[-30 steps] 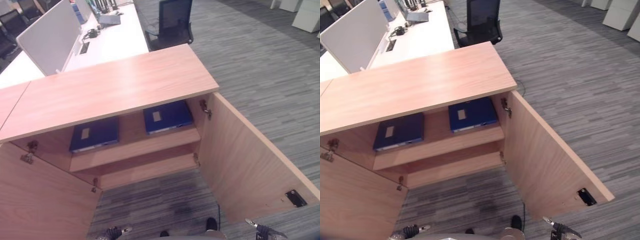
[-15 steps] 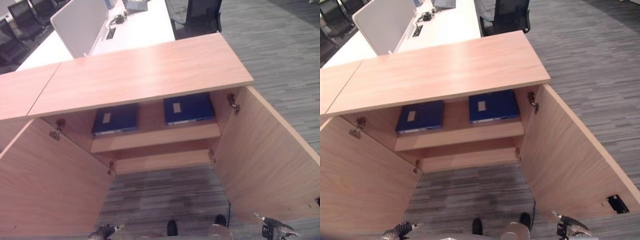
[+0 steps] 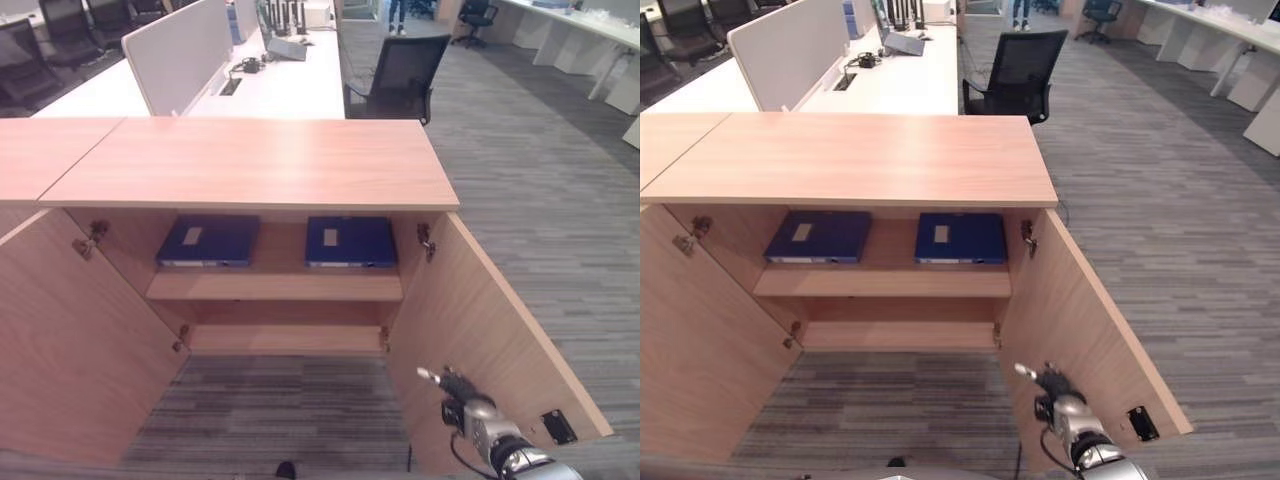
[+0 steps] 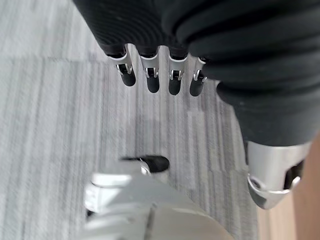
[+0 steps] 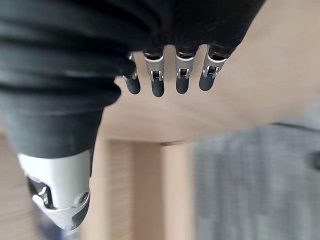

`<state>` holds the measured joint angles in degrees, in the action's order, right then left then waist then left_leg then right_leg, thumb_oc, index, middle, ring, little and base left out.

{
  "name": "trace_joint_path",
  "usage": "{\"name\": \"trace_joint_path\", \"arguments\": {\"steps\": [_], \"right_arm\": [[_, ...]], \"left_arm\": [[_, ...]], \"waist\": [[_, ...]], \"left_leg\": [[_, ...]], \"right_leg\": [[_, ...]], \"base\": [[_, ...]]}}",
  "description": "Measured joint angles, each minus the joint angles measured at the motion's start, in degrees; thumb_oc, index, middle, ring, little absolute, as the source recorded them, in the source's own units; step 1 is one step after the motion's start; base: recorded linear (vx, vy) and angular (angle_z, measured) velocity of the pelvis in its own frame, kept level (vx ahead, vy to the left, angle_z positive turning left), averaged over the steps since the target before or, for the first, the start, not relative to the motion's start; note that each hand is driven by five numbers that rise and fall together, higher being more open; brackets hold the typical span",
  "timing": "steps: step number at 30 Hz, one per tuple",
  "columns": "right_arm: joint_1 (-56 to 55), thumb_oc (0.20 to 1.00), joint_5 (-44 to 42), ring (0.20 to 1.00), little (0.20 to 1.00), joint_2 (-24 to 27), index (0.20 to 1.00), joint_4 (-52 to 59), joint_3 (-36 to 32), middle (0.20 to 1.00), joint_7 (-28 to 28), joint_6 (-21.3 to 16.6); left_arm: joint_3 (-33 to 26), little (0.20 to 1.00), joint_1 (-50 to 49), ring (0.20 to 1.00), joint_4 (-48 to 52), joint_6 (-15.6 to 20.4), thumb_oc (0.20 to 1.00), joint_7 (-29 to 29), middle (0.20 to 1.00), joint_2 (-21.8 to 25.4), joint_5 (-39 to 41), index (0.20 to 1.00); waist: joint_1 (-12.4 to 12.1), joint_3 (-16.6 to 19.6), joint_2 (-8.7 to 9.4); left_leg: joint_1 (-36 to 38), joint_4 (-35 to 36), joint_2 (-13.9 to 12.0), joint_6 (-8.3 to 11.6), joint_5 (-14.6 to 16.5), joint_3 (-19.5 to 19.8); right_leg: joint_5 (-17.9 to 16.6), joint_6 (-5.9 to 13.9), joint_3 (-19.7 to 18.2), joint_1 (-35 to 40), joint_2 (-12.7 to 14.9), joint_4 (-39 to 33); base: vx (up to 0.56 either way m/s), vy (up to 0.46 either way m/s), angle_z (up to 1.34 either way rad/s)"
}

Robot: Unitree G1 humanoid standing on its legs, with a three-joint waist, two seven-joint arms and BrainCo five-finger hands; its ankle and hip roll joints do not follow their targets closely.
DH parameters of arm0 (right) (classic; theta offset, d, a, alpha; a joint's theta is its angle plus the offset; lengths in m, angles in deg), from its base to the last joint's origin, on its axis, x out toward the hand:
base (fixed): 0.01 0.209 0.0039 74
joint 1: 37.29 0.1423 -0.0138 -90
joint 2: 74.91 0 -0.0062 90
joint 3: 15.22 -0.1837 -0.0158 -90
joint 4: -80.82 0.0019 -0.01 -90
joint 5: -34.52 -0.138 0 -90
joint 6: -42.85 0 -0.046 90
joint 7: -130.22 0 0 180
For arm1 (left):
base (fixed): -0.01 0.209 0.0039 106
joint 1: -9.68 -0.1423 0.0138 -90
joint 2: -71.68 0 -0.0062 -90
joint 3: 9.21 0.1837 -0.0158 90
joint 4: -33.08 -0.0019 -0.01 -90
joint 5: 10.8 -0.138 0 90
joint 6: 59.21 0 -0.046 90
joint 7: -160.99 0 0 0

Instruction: Put the empty folder in the office cabinet

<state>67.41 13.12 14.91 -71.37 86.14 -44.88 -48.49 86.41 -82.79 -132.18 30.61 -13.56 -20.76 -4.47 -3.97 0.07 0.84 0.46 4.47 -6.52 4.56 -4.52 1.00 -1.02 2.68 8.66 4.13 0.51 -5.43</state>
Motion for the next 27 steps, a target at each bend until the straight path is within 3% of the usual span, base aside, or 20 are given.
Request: {"name": "trace_joint_path", "arguments": {"steps": [3, 12, 17, 20, 27], "right_arm": [[0.06, 1.000, 0.03, 1.000, 1.000, 0.51, 1.000, 7.20, 0.18, 1.000, 0.24, -1.32], [-0.58, 1.000, 0.06, 1.000, 1.000, 1.63, 1.000, 8.11, -0.06, 1.000, 2.40, -2.41], [-1.27, 1.000, 0.98, 1.000, 1.000, 1.51, 1.000, -0.64, 3.01, 1.000, -0.34, -1.46], [-2.84, 1.000, 3.48, 1.000, 1.000, 1.52, 1.000, -6.60, 5.95, 1.000, -2.83, 1.01], [-5.42, 1.000, 8.66, 1.000, 1.000, 1.08, 1.000, -14.30, 6.10, 1.000, -6.31, 3.45]], "left_arm": [[-0.14, 1.000, -0.52, 1.000, -0.53, 0.04, 1.000, 0.07, 1.000, 0.03, 0.02, 1.000], [-1.32, 1.000, -3.12, 1.000, -3.38, -0.76, 1.000, 0.26, 1.000, -0.06, 0.00, 1.000], [-0.64, 1.000, -2.14, 1.000, -3.24, -1.04, 1.000, -0.21, 1.000, -0.03, -0.03, 1.000], [0.18, 1.000, -1.23, 1.000, -2.46, -1.17, 1.000, -1.33, 1.000, -0.08, -0.03, 1.000], [4.11, 1.000, 0.33, 1.000, -1.09, -1.31, 1.000, -2.71, 1.000, -0.21, -0.22, 1.000]], "waist": [[0.09, 0.01, 0.01], [0.09, -0.29, -0.83], [0.16, -0.47, -1.02], [0.29, -0.74, -1.55], [0.93, -0.27, -2.36]], "left_leg": [[-0.03, -0.04, -1.15, 0.21, -0.11, 0.28], [0.62, 0.42, -1.18, 1.14, -0.69, 0.83], [1.21, 0.63, -0.86, 0.88, -0.41, 0.75], [1.29, 0.63, -0.74, 0.72, -0.20, 0.51], [2.64, 0.63, -0.64, 0.52, 0.16, -1.72]], "right_leg": [[0.10, -0.89, 0.09, -0.03, -1.16, -0.01], [0.24, -1.21, 0.33, 0.63, -1.26, -0.02], [0.30, -1.19, 0.21, 1.03, -0.89, -0.02], [0.23, -1.08, 0.03, 0.99, -0.70, -0.01], [0.16, -1.01, -1.77, 1.24, -0.45, 0.00]], "base": [[-0.03, -0.062, 0.01], [-0.01, -0.014, 0.01], [0.00, 0.000, 0.00], [0.00, 0.013, -0.04], [0.02, 0.033, -0.15]]}}
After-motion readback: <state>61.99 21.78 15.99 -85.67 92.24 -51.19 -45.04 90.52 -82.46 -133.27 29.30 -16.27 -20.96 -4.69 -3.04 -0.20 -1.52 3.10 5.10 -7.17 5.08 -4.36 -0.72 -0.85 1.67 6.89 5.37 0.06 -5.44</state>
